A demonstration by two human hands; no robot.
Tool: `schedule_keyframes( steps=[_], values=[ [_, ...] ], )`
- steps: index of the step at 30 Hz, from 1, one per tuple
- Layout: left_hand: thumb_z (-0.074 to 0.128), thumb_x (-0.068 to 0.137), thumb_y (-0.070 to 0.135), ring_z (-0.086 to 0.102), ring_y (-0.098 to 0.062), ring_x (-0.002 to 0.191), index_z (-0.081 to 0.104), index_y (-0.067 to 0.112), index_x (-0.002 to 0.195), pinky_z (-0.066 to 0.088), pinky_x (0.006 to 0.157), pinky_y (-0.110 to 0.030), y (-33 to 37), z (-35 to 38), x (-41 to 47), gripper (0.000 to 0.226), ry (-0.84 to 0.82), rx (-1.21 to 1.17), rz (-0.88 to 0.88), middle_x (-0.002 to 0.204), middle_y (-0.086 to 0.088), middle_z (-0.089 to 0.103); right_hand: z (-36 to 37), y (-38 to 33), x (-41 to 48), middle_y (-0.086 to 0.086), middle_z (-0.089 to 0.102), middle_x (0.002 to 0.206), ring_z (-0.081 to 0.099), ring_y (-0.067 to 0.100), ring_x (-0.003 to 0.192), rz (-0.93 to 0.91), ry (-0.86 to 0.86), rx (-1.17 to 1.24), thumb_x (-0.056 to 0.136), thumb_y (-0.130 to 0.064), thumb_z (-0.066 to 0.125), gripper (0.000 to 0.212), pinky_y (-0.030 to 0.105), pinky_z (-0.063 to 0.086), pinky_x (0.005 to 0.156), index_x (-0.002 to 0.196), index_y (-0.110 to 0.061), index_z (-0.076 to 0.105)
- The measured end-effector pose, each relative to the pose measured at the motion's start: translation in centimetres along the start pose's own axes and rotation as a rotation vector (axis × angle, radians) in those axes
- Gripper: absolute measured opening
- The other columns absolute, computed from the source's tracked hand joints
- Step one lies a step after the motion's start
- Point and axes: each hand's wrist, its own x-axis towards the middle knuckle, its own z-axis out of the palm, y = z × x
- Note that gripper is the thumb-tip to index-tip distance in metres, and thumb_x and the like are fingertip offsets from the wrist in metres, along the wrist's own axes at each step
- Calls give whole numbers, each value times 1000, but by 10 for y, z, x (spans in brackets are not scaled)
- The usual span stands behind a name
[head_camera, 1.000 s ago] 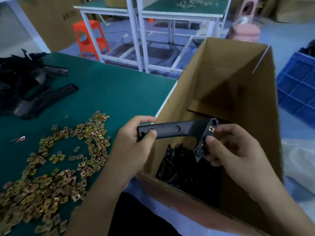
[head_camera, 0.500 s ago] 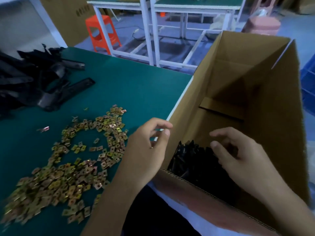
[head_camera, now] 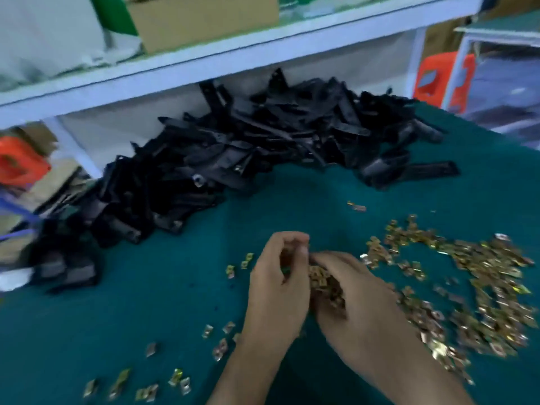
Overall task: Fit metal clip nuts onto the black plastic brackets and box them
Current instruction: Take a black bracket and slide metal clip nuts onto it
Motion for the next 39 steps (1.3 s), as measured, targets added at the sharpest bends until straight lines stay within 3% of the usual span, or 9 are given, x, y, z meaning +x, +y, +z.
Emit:
schedule_keyframes(
  steps=[3, 7, 13, 17, 22, 27, 30, 33, 39],
  values=[
    [57, 102, 21, 64, 1, 90, 63, 38, 103, 47, 73, -10, -34, -51, 16, 18, 208, -55, -116, 95, 19, 68, 60, -25, 42, -26, 52, 126, 45, -13, 114, -54, -88, 34, 93, -25, 62, 46, -2, 31, 89, 136, -40, 51],
    [59, 99, 16, 59, 0, 93, 60, 27, 115, 43, 74, -14, -77, -111, 45, 19, 459, -4, -288, 106, 10, 62, 135, -52, 91, -10, 49, 143, 47, 7, 130, 6, -177, 110, 95, -25, 59, 52, 17, 38, 98, 145, -31, 45],
    [61, 97, 22, 64, -17, 85, 33, 33, 147, 51, 66, -33, -110, -168, 96, 59, 556, -163, -503, 106, 6, 57, 221, -84, 159, 4, 30, 155, 46, 13, 126, 49, -213, 310, 93, -11, 62, 75, 25, 41, 101, 155, -32, 26],
    [61, 96, 17, 66, -21, 106, 35, 38, 152, 57, 93, -42, -121, -185, 124, 65, 498, -344, -523, 127, -2, 63, 247, -88, 203, 7, 27, 158, 46, 27, 134, 133, -268, 343, 98, -21, 56, 69, 38, 45, 105, 155, -44, 23],
    [65, 97, 17, 65, -20, 113, 45, 37, 146, 54, 102, -42, -127, -183, 129, 56, 462, -425, -483, 129, -2, 65, 248, -80, 212, -3, 63, 116, 60, 13, 98, 27, -177, 222, 94, -12, 62, 53, 19, 45, 77, 142, -28, 47],
    [77, 88, 24, 68, -13, 94, 50, 34, 117, 56, 72, -26, -119, -166, 106, 41, 449, -325, -459, 109, -2, 67, 218, -68, 185, -21, 64, 97, 61, -9, 84, 66, -182, 283, 89, -13, 62, 41, 4, 47, 65, 124, -34, 61],
    [79, 86, 29, 68, -15, 94, 52, 35, 110, 57, 72, -30, -107, -155, 86, 37, 421, -307, -461, 107, -1, 67, 191, -64, 162, -16, 71, 95, 66, -4, 86, 33, -162, 291, 87, -14, 64, 31, 11, 52, 70, 111, -32, 68],
    [76, 89, 31, 64, -15, 95, 52, 36, 106, 53, 69, -30, -98, -146, 69, 29, 431, -288, -471, 107, 2, 63, 166, -62, 134, -8, 75, 96, 71, 9, 90, 86, -267, 398, 80, -15, 78, 29, 35, 60, 80, 105, -29, 72],
    [59, 100, 23, 57, -22, 97, 48, 27, 115, 51, 74, -37, -83, -134, 49, 20, 484, -47, -467, 124, 0, 51, 121, -61, 93, -21, 64, 87, 61, -9, 72, 257, -152, 477, 88, -37, 72, 25, 2, 41, 55, 112, -45, 68]
  ],
)
